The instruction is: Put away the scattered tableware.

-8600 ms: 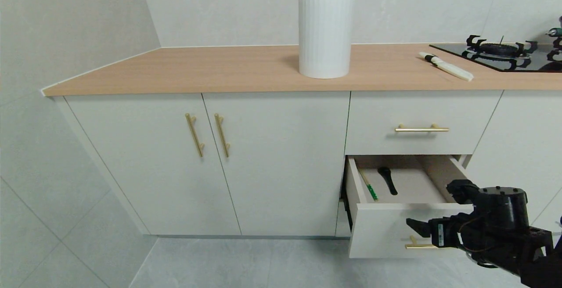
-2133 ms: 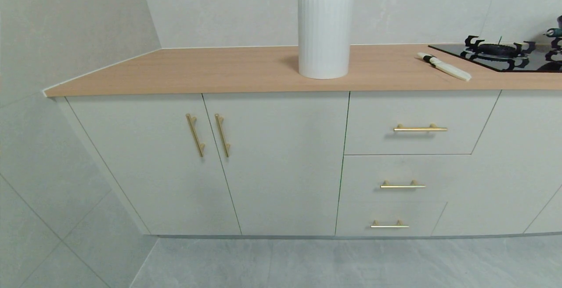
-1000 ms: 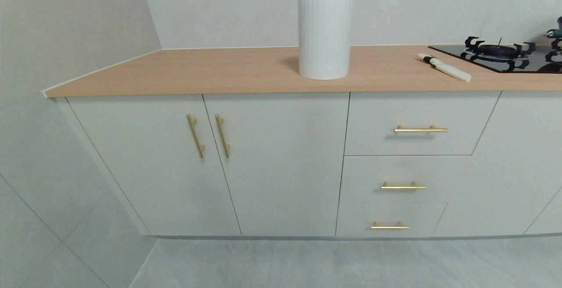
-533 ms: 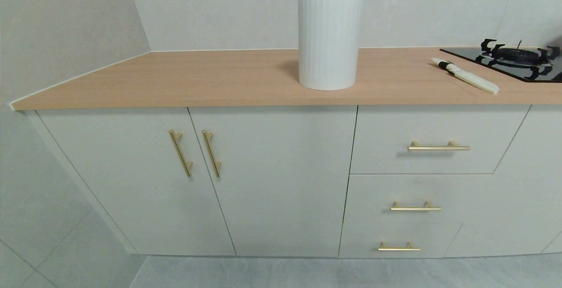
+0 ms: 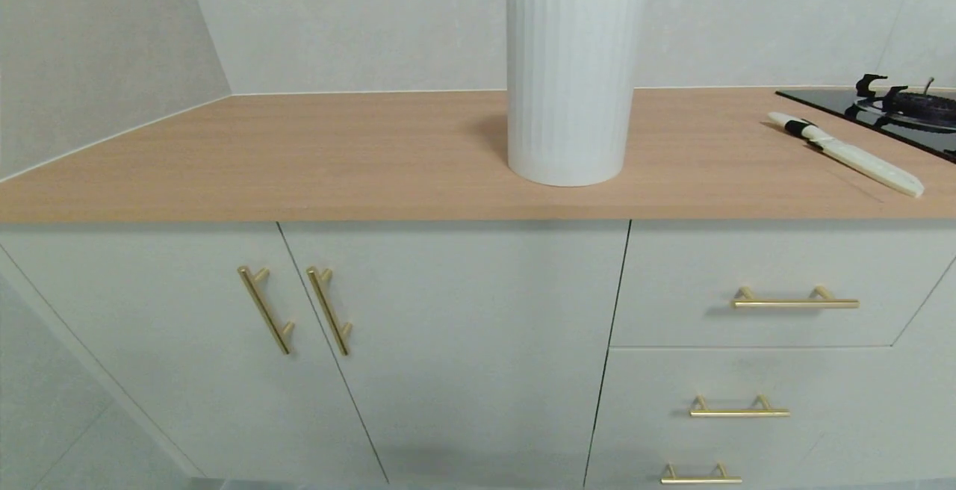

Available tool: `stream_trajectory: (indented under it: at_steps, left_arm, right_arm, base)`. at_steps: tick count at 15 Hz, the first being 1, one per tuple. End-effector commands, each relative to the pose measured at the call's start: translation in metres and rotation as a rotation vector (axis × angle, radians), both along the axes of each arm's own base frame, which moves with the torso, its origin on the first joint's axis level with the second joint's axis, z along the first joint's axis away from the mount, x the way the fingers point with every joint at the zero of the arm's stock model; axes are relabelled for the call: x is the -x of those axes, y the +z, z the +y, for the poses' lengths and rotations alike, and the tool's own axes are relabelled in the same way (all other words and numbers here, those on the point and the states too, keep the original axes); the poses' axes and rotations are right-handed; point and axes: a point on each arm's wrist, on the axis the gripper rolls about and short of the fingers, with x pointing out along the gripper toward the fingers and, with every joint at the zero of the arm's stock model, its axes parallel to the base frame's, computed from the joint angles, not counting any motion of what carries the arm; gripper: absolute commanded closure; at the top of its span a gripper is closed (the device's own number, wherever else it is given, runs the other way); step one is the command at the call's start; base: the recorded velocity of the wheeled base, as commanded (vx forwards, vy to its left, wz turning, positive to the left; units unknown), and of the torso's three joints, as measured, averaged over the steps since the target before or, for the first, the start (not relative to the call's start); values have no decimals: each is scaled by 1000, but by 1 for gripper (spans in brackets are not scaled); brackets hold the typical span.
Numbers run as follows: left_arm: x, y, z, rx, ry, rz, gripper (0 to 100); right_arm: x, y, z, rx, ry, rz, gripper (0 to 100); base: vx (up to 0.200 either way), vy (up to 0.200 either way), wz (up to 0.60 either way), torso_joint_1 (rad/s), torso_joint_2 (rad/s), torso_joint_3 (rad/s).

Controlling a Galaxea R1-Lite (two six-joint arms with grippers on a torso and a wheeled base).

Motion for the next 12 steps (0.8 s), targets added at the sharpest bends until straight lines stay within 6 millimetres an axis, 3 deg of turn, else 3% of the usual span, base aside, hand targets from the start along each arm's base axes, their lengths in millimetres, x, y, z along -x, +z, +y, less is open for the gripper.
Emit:
stream_trajectory:
  at_steps: [1, 5, 11, 12]
  left_arm:
    - [0, 0, 0, 0, 1, -1, 0]
    - [0, 0, 0, 0, 1, -1, 0]
    - [0, 0, 0, 0, 1, -1, 0]
    - [0, 0, 0, 0, 1, -1, 0]
  right_arm:
    - [0, 0, 0, 0, 0, 2, 0]
    - [0, 0, 0, 0, 0, 1, 0]
    - [0, 0, 0, 0, 0, 2, 0]
    - [0, 0, 0, 0, 0, 2, 0]
  base:
    - [200, 0, 0, 2, -2, 2]
    - [200, 0, 0, 0, 5, 1]
    - [0, 0, 0, 0, 0, 0]
    - [0, -200, 0, -2, -2, 2]
